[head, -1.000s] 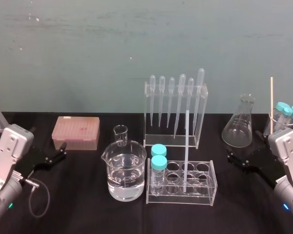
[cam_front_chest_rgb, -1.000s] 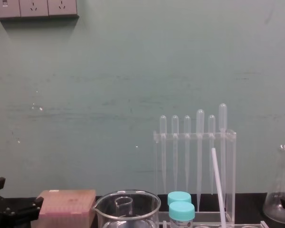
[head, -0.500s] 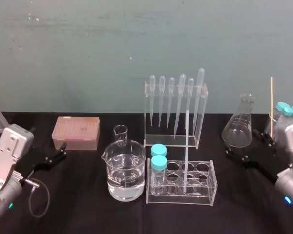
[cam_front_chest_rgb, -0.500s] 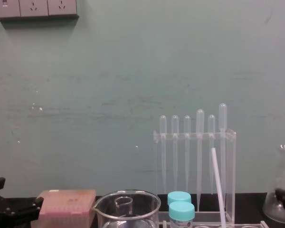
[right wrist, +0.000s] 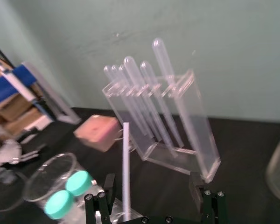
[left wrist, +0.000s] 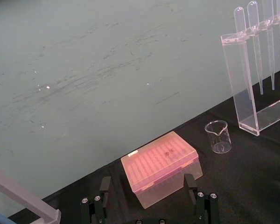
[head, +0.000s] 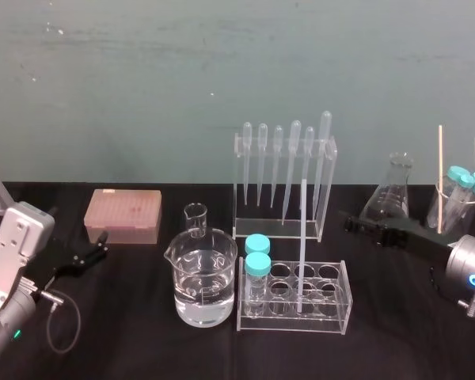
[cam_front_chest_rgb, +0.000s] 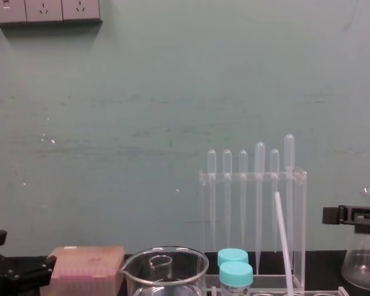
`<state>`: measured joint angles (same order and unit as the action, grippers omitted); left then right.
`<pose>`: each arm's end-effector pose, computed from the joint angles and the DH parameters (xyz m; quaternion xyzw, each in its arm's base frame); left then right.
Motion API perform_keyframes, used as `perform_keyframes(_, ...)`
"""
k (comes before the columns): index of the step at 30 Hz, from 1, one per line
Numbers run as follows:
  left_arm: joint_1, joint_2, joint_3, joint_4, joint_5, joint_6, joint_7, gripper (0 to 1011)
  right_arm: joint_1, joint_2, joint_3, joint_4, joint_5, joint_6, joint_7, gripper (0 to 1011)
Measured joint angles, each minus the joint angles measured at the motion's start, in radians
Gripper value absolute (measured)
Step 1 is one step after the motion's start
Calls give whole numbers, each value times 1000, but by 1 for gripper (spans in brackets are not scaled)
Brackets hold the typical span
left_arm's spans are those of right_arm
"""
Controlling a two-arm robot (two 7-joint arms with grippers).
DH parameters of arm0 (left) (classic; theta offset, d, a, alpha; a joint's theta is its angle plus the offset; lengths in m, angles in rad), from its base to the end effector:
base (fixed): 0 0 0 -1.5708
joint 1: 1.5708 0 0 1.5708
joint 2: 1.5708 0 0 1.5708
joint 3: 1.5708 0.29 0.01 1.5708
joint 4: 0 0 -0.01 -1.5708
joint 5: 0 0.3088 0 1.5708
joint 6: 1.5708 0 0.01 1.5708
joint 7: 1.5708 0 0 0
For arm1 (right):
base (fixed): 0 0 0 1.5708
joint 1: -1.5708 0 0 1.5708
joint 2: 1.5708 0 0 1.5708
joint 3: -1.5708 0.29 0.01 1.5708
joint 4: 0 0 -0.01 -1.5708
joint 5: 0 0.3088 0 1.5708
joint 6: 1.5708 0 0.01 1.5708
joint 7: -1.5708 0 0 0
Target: Pick up the stirring rod with one hand, then place it down.
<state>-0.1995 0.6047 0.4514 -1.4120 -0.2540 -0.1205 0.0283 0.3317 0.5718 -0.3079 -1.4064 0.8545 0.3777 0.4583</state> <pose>0.3581 0.0827 -0.3023 0.1415 -0.1324 0.5799 0.7913 0.4038 -0.1075 -0.2334 -0.0149 0.2071 -0.4266 0.8803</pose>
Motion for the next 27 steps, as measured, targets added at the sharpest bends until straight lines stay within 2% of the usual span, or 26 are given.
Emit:
perform_keyframes(1,0,0,0,0,0,0,0,1000,16,-4,-2,13,29,42,9,1003)
perform_keyframes(6,0,0,0,0,0,0,0,1000,72,-22,-16,71,105,159,39,1003)
perform_keyframes(9,0,0,0,0,0,0,0,1000,106,-32,-36,108,128,195,68,1003)
perform_keyframes(12,0,0,0,0,0,0,0,1000,132,-38,-57,135,132,208,90,1003)
perform_keyframes(14,0,0,0,0,0,0,0,1000,167,-47,-88,174,129,214,113,1003)
perform_keyframes(21,0,0,0,0,0,0,0,1000,240,-72,-148,259,112,213,151,1003)
perform_keyframes(27,0,0,0,0,0,0,0,1000,284,-96,-181,315,109,205,181,1003)
